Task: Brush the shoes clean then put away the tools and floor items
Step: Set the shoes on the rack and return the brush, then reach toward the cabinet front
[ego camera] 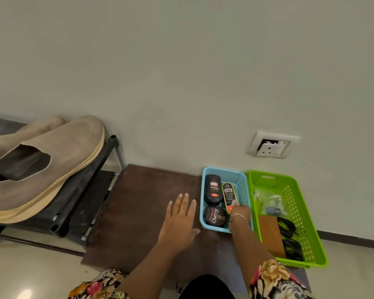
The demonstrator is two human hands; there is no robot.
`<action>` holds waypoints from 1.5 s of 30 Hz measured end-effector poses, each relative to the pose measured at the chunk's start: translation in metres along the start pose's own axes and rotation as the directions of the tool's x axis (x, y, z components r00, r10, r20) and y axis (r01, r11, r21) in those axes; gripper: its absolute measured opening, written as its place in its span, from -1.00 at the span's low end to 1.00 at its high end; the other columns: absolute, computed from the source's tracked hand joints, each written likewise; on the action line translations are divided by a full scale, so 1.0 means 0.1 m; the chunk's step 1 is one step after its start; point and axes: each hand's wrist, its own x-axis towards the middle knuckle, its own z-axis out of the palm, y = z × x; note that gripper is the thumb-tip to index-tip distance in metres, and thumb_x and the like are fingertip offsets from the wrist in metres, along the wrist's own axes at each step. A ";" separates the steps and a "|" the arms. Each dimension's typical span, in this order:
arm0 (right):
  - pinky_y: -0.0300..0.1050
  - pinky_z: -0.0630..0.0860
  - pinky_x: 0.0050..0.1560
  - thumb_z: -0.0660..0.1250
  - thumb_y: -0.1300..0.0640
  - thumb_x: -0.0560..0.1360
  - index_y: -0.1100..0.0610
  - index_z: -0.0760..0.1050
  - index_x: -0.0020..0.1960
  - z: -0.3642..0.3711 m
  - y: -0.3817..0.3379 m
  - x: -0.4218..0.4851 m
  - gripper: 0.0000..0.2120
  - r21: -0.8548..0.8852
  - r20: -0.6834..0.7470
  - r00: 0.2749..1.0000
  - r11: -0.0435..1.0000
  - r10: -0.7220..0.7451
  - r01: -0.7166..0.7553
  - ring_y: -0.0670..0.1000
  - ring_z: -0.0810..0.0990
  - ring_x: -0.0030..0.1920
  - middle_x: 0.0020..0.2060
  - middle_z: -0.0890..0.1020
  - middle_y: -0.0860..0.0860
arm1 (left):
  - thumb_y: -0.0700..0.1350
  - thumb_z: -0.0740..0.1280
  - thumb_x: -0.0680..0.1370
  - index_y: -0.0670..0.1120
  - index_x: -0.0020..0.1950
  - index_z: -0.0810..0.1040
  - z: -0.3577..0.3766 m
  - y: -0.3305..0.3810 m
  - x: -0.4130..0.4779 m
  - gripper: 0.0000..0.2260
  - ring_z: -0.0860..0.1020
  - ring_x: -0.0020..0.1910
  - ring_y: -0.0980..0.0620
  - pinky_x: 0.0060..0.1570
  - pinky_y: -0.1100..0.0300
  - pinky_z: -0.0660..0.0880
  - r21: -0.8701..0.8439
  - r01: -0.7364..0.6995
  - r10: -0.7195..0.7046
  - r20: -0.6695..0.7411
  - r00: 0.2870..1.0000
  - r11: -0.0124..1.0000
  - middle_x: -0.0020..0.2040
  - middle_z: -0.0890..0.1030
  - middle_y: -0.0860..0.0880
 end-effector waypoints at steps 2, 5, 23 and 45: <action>0.05 0.42 0.11 0.14 0.13 0.60 0.40 0.46 0.16 -0.03 -0.04 0.00 -0.66 -0.198 0.012 0.999 0.979 -0.040 0.042 0.30 0.50 0.17 0.14 0.54 0.33 | 0.08 0.14 0.59 -0.10 0.52 -0.17 0.02 -0.03 -0.01 -0.34 -0.24 0.50 -0.11 0.45 -0.03 -0.23 -0.012 0.001 -0.001 0.008 1.000 1.000 0.53 -0.20 -0.14; -0.03 0.47 0.05 0.21 0.13 0.54 0.30 0.51 0.13 -0.07 -0.06 -0.01 -0.72 -0.531 0.099 0.987 0.832 -0.125 0.158 0.22 0.54 0.14 0.12 0.58 0.24 | 0.08 0.13 0.60 -0.10 0.52 -0.17 0.06 -0.07 -0.03 -0.35 -0.25 0.50 -0.11 0.44 -0.03 -0.24 -0.023 0.013 -0.013 0.027 1.000 1.000 0.53 -0.21 -0.15; -0.09 0.45 0.00 0.14 0.05 0.57 0.17 0.48 0.10 -0.97 0.20 -1.22 -0.75 -0.620 0.381 0.767 0.472 -0.516 0.626 0.15 0.55 0.11 0.05 0.61 0.13 | 0.08 0.12 0.60 -0.09 0.53 -0.12 -0.42 0.13 -1.16 -0.37 -0.19 0.51 -0.11 0.46 -0.01 -0.15 -0.047 0.091 -0.096 -0.118 0.988 0.995 0.53 -0.18 -0.12; -0.17 0.41 -0.19 0.26 0.14 0.53 0.15 0.56 -0.06 -0.15 0.72 -1.18 -0.88 -0.260 0.407 0.754 0.726 -0.515 0.636 0.10 0.61 -0.18 -0.20 0.66 0.07 | -0.01 0.20 0.59 -0.04 0.49 0.12 0.42 -0.26 -0.77 -0.49 -0.01 0.51 0.09 0.42 0.31 -0.02 -0.488 0.137 -0.188 -0.056 0.981 0.862 0.52 0.11 0.01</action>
